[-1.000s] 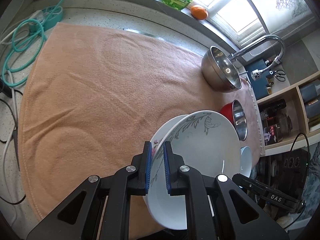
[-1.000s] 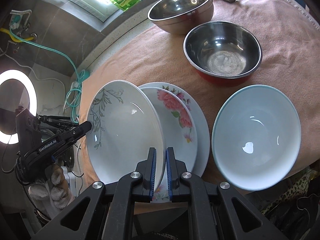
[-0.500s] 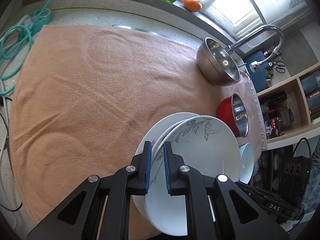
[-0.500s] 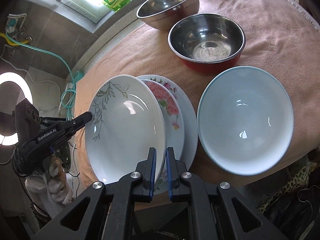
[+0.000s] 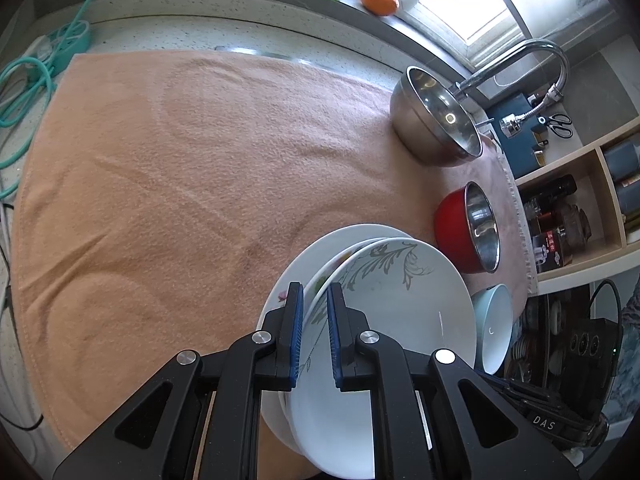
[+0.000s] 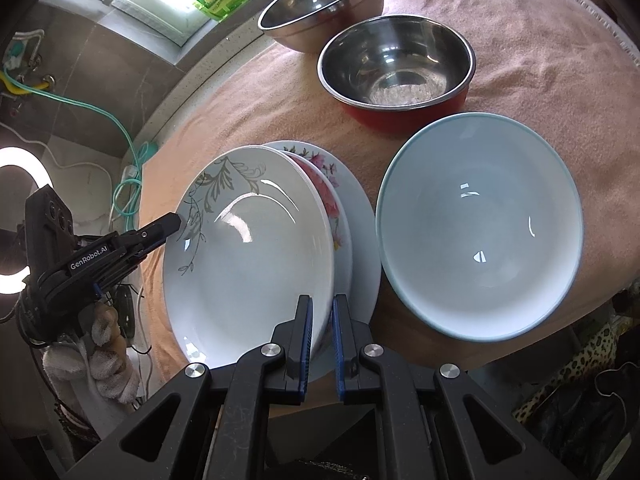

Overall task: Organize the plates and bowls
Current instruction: 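Lower the leaf-pattern plate onto the pink-flowered stack with both tools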

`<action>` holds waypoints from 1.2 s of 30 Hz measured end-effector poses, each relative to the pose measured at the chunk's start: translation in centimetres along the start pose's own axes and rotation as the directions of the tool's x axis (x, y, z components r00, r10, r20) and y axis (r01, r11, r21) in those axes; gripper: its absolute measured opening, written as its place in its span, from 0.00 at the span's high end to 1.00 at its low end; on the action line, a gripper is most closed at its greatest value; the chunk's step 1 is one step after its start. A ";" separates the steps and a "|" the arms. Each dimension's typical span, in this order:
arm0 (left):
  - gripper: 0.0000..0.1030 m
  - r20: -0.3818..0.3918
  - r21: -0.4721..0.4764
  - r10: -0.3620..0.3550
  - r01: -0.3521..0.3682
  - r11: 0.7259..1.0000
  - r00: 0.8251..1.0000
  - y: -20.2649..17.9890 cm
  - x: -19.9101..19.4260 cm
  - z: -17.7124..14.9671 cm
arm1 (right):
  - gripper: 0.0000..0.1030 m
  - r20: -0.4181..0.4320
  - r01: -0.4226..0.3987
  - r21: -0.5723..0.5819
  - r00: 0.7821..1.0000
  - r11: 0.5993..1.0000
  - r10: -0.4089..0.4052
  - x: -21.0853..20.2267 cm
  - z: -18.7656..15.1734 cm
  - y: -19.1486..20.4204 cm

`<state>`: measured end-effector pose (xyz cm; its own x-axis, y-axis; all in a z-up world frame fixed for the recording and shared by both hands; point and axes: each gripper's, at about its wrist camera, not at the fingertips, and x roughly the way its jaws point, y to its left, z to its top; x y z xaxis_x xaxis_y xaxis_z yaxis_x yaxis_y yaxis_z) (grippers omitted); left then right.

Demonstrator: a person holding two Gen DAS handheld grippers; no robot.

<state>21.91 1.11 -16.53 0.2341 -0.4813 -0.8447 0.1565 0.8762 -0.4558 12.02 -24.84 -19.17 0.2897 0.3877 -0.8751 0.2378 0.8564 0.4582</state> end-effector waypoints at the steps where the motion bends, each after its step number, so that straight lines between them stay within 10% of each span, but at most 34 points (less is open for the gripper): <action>1: 0.90 0.000 0.000 0.000 0.000 1.000 1.000 0.0 0.0 0.0 | 0.91 0.000 0.001 0.002 1.000 1.000 -0.001 0.0 0.0 -0.1; 36: 0.90 -0.001 -0.001 0.007 -0.007 1.000 1.000 -0.1 0.4 -0.1 | 0.89 0.014 0.015 0.017 1.000 1.000 -0.015 0.2 -0.2 -0.3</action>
<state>21.93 0.85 -16.88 0.2345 -0.4754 -0.8480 0.1542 0.8794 -0.4504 11.86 -24.91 -19.53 0.2985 0.3700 -0.8798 0.2576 0.8564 0.4475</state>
